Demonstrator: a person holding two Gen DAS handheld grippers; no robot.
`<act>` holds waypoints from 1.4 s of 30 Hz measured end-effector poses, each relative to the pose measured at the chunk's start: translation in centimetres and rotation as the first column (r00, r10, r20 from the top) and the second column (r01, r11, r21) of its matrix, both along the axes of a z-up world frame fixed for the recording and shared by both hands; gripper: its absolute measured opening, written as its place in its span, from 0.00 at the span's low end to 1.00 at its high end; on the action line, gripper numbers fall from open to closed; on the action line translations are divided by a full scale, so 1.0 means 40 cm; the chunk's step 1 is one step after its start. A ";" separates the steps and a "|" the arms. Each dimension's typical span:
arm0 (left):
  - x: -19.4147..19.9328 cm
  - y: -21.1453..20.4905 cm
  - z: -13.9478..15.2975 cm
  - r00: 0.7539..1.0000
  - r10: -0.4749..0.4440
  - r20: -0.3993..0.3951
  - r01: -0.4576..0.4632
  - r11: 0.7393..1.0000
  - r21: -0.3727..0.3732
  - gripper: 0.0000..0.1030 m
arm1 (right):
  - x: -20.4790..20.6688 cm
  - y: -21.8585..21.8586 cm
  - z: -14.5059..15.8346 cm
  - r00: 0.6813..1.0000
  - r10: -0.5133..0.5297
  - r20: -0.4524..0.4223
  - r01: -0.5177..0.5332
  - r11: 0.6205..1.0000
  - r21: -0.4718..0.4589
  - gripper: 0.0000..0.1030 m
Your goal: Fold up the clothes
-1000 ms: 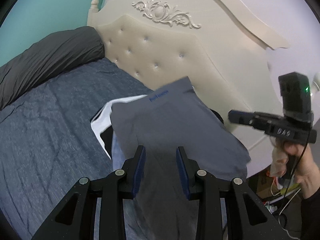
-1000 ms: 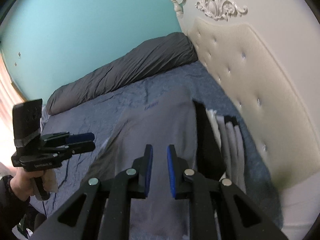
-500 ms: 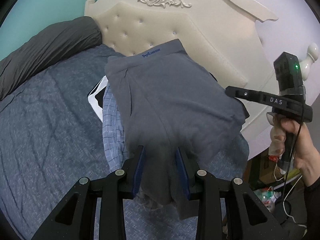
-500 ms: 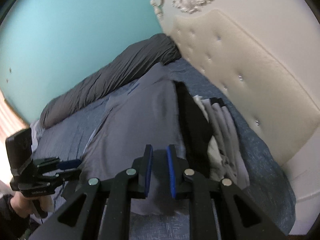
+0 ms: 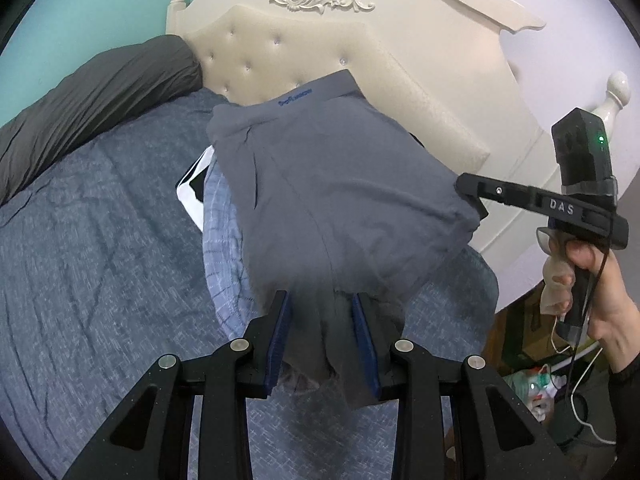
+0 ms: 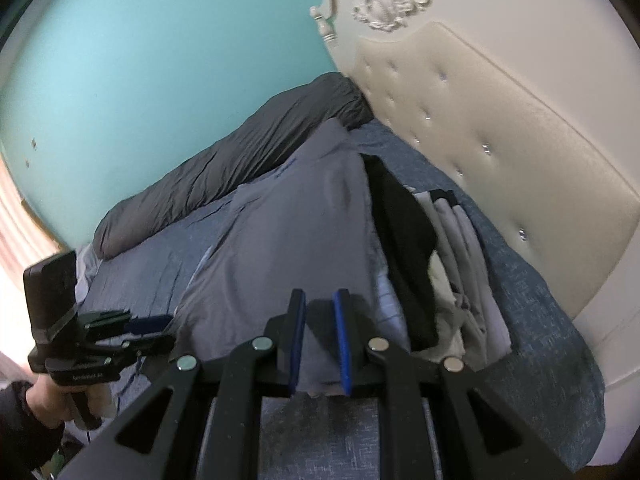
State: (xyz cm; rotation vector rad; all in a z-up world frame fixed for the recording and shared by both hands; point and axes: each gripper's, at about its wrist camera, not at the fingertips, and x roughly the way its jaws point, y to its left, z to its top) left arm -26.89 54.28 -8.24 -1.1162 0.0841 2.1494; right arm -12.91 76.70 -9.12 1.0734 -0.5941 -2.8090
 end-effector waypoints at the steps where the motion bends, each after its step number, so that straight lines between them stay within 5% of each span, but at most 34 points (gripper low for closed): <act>1: 0.002 -0.001 -0.002 1.000 0.001 0.000 -0.001 1.000 -0.001 0.34 | 0.000 0.008 -0.002 1.000 -0.012 0.001 0.012 1.000 -0.004 0.14; 22: 0.020 -0.007 0.016 0.999 0.044 -0.002 -0.044 0.999 -0.002 0.34 | 0.039 0.006 0.008 0.998 -0.041 -0.053 0.042 0.999 0.017 0.14; 42: 0.128 -0.054 0.155 0.994 0.083 -0.068 -0.078 0.995 0.062 0.34 | 0.175 -0.109 0.133 0.985 -0.090 -0.150 0.101 0.992 0.071 0.14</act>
